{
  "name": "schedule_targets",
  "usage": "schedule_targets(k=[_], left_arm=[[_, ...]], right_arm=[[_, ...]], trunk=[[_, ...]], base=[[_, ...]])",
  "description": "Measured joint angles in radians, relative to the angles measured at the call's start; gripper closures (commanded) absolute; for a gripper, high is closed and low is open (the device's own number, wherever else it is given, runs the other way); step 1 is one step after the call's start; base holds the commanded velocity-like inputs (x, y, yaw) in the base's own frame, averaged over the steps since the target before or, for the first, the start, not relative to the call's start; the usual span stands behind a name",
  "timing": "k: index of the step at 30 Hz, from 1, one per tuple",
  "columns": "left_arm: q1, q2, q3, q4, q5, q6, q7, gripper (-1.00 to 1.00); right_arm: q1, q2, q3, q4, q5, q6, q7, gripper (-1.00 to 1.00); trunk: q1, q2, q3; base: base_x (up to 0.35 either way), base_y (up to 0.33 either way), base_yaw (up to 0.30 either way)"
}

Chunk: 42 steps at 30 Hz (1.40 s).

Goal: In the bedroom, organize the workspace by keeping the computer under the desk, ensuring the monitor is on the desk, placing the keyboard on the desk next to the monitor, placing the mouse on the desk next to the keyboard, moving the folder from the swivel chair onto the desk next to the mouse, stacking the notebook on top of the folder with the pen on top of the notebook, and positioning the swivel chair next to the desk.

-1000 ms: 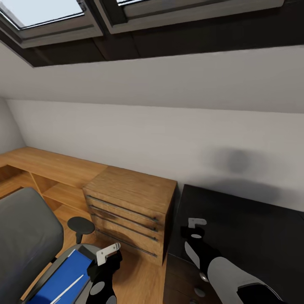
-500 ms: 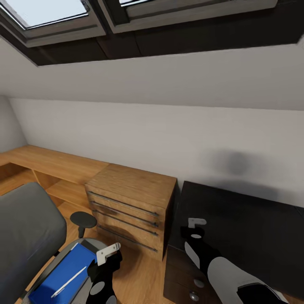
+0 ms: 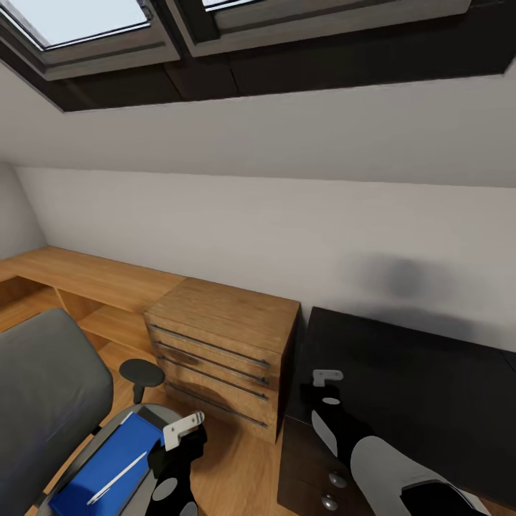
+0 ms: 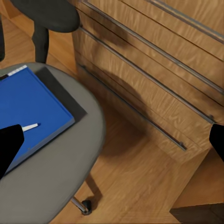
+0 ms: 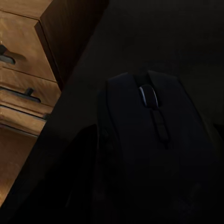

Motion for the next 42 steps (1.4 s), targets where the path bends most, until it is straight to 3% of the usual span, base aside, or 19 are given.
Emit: schedule_targets(k=[7,15,25,42], left_arm=[[0.0,0.0,0.0,0.001,-0.003,-0.081,-0.005,-1.0],[0.0,0.0,0.0,0.001,-0.003,-0.09,-0.006,-1.0],[0.0,0.0,0.0,0.001,-0.003,-0.09,-0.006,-1.0],[0.0,0.0,-0.001,0.003,-0.003,-0.094,-0.003,-1.0]], right_arm=[[0.0,-0.001,-0.001,0.0,0.0,0.0,0.026,1.0],[0.0,-0.003,-0.001,0.0,0.001,0.0,0.036,1.0],[0.0,-0.005,-0.002,0.0,0.002,0.0,0.096,1.0],[0.0,-0.005,-0.003,0.0,0.002,0.0,0.099,1.0]], trunk=[[0.0,0.0,0.0],[0.0,0.0,0.0],[0.0,0.0,0.0],[0.008,-0.014,-0.006]], base=[[0.0,0.0,0.0],[0.0,0.0,0.0],[0.0,0.0,0.0],[0.0,0.0,0.0]])
